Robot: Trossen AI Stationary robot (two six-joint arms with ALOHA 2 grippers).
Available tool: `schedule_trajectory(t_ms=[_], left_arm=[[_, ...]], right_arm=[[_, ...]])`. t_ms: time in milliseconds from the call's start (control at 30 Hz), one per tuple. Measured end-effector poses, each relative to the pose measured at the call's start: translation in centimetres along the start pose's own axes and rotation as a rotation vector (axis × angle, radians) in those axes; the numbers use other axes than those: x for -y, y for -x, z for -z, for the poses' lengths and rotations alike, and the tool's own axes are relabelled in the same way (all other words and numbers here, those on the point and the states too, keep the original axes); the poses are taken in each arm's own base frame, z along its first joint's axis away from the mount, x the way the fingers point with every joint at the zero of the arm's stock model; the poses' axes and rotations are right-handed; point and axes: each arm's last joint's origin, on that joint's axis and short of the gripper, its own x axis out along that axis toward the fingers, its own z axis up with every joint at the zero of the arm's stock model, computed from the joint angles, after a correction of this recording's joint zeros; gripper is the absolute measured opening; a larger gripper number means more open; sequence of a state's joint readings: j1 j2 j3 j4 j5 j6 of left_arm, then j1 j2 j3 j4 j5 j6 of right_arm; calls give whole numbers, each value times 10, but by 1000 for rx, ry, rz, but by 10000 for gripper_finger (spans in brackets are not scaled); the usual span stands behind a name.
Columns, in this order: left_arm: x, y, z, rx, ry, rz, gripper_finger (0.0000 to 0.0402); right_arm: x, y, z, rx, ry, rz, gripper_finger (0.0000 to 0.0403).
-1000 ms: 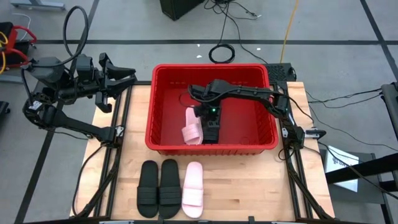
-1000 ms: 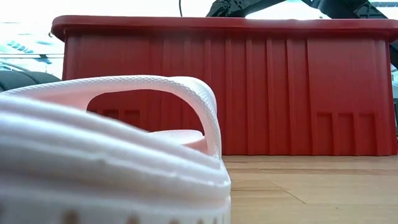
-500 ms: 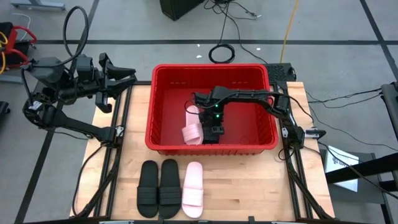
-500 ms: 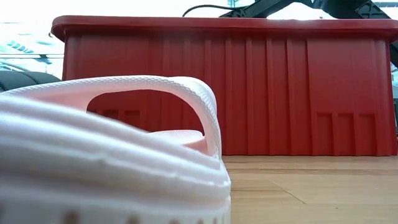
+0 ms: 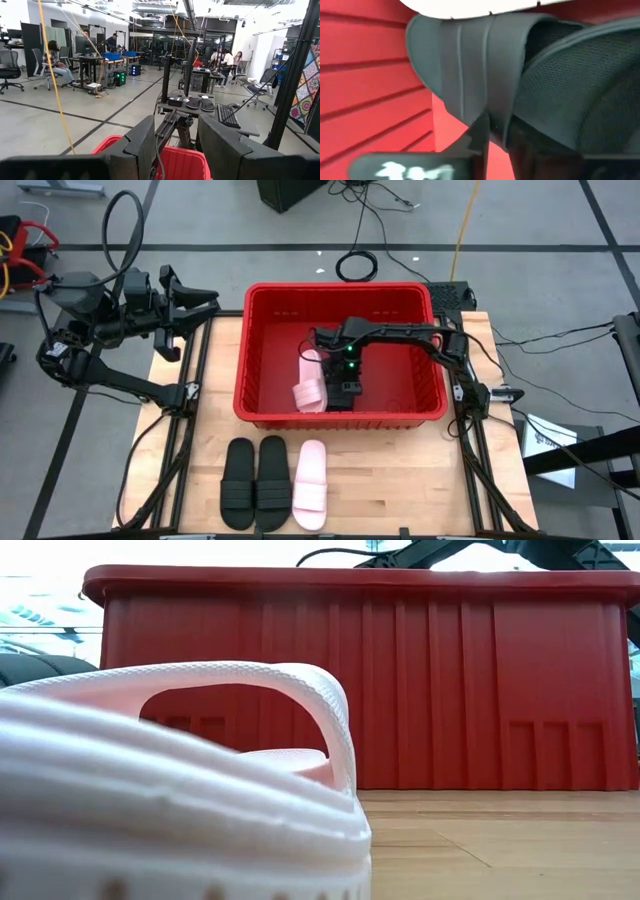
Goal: Pick and place slides into bin
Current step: Adjust the black slipper in the red bin
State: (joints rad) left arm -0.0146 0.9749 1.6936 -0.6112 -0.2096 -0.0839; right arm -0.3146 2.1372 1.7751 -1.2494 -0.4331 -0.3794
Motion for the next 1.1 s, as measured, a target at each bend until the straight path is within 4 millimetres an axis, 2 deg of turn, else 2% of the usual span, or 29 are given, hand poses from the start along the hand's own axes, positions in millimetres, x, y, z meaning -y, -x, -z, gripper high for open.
schedule_trajectory(t_ms=[167,400,1100], left_arm=[[0,0,0,0,0,-1,152],[0,0,0,0,-1,-1,152],[0,0,0,1,-11,-1,152]], right_arm=[[1,7,5,2,14,10,5],[2,10,12,-51,0,-9,6],[1,9,7,-10,83,7,5]])
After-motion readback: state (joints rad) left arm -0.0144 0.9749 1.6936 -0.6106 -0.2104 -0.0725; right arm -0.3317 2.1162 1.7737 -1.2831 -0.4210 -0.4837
